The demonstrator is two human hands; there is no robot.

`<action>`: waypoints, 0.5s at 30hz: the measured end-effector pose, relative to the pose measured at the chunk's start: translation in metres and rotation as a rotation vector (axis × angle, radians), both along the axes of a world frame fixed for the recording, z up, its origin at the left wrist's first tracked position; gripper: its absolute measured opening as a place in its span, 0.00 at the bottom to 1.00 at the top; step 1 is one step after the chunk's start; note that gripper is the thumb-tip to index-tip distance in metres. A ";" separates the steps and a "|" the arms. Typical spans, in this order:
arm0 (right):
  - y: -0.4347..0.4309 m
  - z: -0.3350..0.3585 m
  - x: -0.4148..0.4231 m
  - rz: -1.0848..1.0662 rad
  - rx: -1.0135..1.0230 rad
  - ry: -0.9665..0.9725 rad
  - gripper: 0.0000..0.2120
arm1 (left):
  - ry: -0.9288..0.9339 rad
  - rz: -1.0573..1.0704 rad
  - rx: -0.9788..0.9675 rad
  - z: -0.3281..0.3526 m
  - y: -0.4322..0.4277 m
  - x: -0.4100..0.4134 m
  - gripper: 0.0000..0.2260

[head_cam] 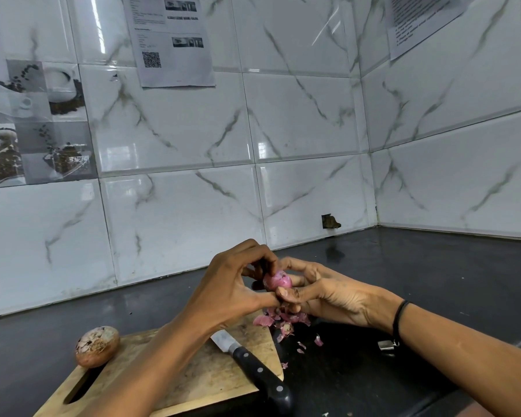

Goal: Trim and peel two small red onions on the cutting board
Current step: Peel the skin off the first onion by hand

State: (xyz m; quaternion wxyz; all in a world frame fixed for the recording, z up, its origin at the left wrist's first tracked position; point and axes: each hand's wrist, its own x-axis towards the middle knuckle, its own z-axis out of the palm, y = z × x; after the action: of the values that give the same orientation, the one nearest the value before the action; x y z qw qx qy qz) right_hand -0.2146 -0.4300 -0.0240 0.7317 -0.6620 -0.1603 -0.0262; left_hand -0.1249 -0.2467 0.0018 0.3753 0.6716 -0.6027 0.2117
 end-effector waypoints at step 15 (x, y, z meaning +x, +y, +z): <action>-0.003 0.001 0.000 -0.013 0.035 -0.028 0.18 | 0.118 -0.039 -0.079 -0.002 -0.002 -0.003 0.17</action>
State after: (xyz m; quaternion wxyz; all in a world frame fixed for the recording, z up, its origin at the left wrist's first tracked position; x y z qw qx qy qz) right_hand -0.2143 -0.4328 -0.0235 0.7408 -0.6495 -0.1659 -0.0431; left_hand -0.1284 -0.2483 -0.0006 0.4405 0.6558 -0.5836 0.1882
